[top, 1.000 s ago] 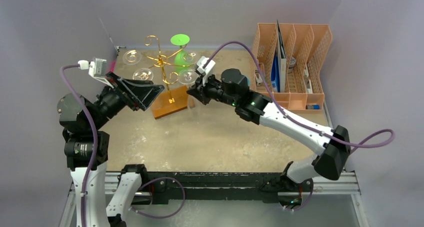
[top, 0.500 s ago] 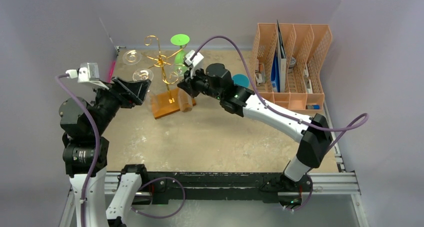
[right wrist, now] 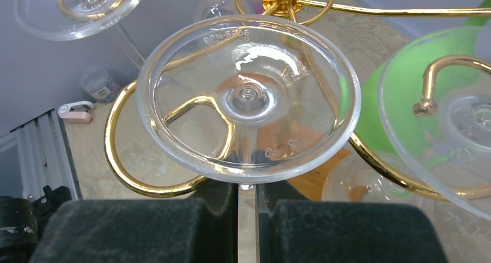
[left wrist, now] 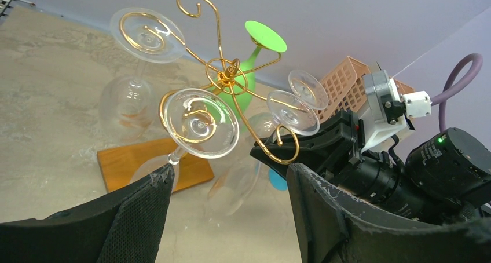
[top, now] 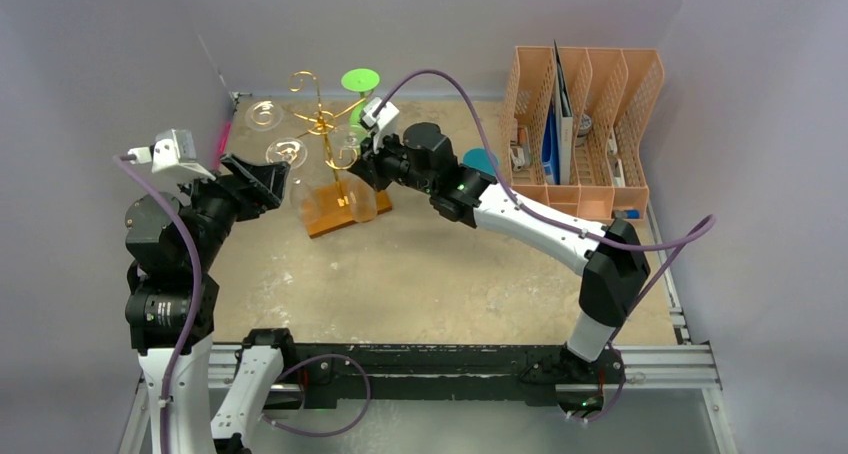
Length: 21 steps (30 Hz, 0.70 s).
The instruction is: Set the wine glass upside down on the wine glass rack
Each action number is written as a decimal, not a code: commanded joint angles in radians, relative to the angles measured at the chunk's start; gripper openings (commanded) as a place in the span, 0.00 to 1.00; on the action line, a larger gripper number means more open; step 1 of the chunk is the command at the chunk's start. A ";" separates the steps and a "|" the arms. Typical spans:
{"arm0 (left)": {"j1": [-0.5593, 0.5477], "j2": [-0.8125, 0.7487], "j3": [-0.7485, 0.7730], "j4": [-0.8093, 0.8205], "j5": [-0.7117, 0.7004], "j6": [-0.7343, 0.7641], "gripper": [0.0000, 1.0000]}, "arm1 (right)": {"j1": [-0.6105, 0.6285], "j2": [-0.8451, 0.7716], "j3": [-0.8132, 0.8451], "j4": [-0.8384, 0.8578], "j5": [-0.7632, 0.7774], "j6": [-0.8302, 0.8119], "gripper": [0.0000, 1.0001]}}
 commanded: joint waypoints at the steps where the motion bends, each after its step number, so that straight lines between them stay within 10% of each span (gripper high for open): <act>1: -0.007 -0.004 0.019 0.015 -0.016 0.024 0.70 | 0.007 -0.020 0.032 0.088 -0.108 -0.021 0.00; 21: -0.008 0.021 -0.002 0.075 0.148 0.028 0.70 | 0.007 0.027 0.099 -0.003 -0.187 -0.098 0.00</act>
